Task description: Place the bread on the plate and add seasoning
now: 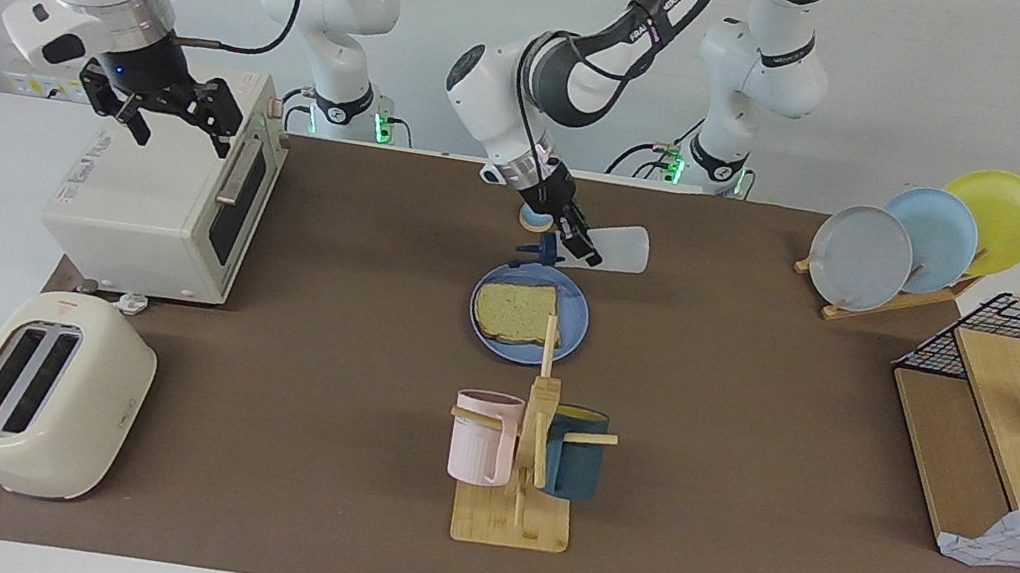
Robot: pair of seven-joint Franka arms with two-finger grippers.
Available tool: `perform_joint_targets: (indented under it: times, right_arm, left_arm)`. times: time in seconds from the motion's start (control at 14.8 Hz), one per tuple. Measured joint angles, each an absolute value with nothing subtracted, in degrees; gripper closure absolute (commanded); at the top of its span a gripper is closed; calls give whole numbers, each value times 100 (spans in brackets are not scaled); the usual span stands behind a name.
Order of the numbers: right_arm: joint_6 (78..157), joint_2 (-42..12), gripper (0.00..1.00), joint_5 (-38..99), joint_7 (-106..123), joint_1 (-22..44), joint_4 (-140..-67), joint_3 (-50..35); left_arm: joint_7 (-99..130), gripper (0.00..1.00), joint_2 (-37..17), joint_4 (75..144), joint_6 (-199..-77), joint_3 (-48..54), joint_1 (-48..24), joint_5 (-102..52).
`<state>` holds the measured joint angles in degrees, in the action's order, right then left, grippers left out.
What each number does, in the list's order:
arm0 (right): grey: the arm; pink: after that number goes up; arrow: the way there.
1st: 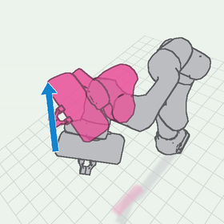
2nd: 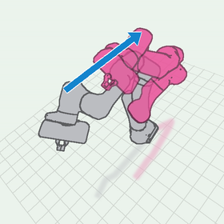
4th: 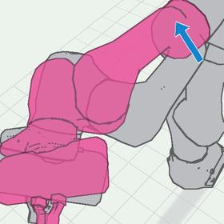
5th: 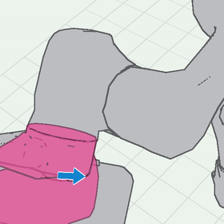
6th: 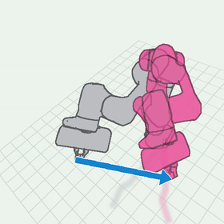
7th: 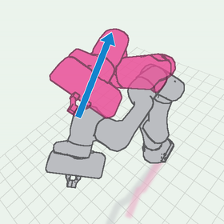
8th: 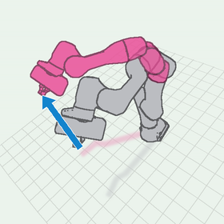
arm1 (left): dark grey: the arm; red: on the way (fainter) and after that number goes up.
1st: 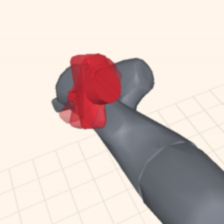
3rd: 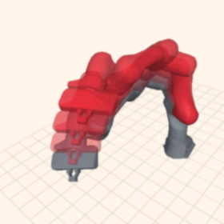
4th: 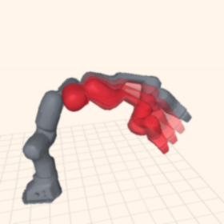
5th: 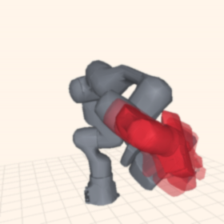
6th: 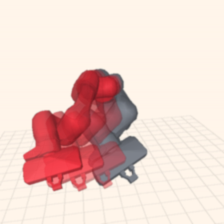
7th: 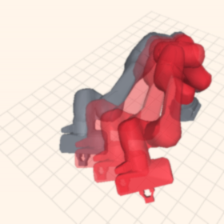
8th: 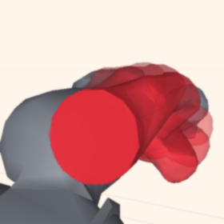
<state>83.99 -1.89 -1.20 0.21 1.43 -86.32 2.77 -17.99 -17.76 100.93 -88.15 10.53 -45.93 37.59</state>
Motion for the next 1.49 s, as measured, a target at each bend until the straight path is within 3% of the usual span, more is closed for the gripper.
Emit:
perform_joint_targets:
  times: [1.49]
  right_arm:
    - [8399,-188,0,-120,21,143,-8637,277]
  left_arm:
    - [-1799,82,-1969,10371,-8529,946,-4422,5118]
